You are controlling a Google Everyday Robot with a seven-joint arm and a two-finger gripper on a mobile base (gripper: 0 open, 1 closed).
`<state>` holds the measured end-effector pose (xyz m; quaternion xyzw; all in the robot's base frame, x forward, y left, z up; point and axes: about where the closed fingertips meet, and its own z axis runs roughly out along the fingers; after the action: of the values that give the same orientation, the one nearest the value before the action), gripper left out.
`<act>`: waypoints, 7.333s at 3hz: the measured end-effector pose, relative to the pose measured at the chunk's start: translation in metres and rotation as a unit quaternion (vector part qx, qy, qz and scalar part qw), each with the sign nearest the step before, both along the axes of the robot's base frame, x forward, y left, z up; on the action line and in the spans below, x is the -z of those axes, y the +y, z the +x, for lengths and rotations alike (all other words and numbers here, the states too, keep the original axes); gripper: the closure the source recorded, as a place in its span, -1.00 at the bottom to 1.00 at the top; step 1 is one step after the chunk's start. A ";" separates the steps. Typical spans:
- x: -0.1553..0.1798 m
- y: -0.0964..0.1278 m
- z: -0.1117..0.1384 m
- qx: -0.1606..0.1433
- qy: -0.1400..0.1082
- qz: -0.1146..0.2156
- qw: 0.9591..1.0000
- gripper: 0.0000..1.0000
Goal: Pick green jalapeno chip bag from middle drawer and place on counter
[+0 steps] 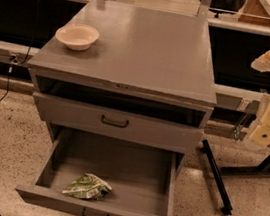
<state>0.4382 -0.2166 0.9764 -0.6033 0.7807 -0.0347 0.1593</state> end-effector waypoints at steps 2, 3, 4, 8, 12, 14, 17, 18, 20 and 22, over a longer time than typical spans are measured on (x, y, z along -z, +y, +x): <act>-0.001 0.000 0.001 0.000 -0.001 -0.008 1.000 -1.00; 0.043 0.018 0.015 -0.044 0.020 0.029 0.998 -1.00; 0.093 0.077 0.013 -0.137 0.018 0.127 0.982 -1.00; 0.165 0.202 0.018 -0.276 -0.018 0.158 0.948 -1.00; 0.301 0.287 0.038 -0.316 -0.007 0.173 0.933 -1.00; 0.369 0.320 0.043 -0.309 0.014 0.197 0.930 -1.00; 0.458 0.311 0.032 -0.289 0.030 0.221 0.931 -0.72; 0.480 0.316 0.029 -0.290 0.040 0.226 0.929 -0.64; 0.514 0.309 0.038 -0.271 0.049 0.232 0.933 0.33; 0.500 0.295 0.044 -0.270 0.027 0.237 0.933 1.00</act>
Offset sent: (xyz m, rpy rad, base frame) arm 0.0009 -0.0018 -0.0043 -0.0367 0.0198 0.0007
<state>0.4819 0.0786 0.4764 -0.7369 0.5779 0.2115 0.2800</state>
